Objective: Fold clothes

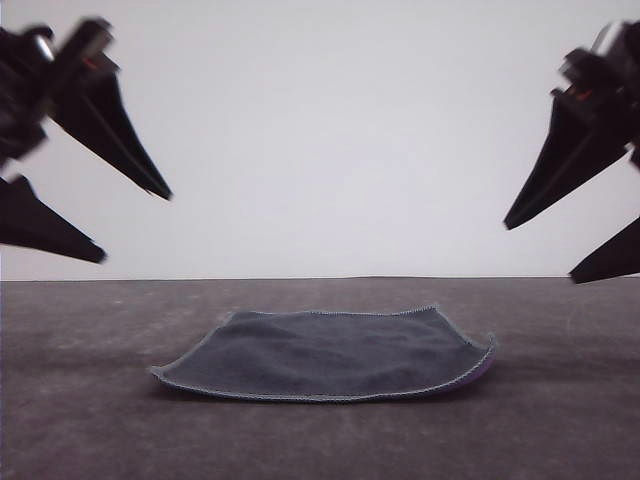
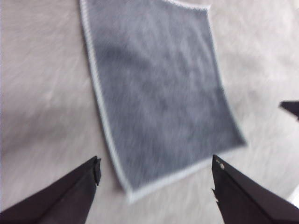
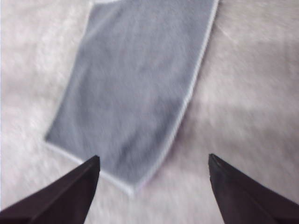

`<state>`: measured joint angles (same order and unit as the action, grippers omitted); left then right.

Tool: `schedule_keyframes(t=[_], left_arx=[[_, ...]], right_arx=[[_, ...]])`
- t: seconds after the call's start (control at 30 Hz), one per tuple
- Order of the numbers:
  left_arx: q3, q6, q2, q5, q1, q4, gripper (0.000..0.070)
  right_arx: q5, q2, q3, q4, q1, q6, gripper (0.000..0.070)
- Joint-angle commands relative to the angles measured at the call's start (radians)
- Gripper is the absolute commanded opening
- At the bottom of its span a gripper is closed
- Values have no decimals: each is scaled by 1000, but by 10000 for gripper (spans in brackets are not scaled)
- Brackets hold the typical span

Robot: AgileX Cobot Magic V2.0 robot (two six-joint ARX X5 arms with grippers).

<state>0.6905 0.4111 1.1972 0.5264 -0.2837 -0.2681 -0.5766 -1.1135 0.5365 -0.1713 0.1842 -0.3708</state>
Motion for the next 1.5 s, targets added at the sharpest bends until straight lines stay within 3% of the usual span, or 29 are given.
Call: schedule_keyframes(t=[0.0,0.17,0.33,0.67,0.97,1.2,1.47], left_arx=[[21,45,61,22,5,60,469],[26,100,222,61,23,209,469],[76,101,374,62,23,265,469],[269,99,626,82,22,264,469],[457,144,799,131,19,258,469],[556,146,848,128,19,242,469],[565,114,848,124,23,231,470]], right_arx=[[-21,-47,16,60,-6,-32,469],[-60,-169,28,173,-31,-49,468],[-64,-279,77,206,-40,-33,468],[-78,-450,211,239,-43,-32,468],[-81,-618,360,238,-52,-34,468],[-86,-710,431,238,-66,-34,468],[-178,-823,508,238,-78,-38,468]])
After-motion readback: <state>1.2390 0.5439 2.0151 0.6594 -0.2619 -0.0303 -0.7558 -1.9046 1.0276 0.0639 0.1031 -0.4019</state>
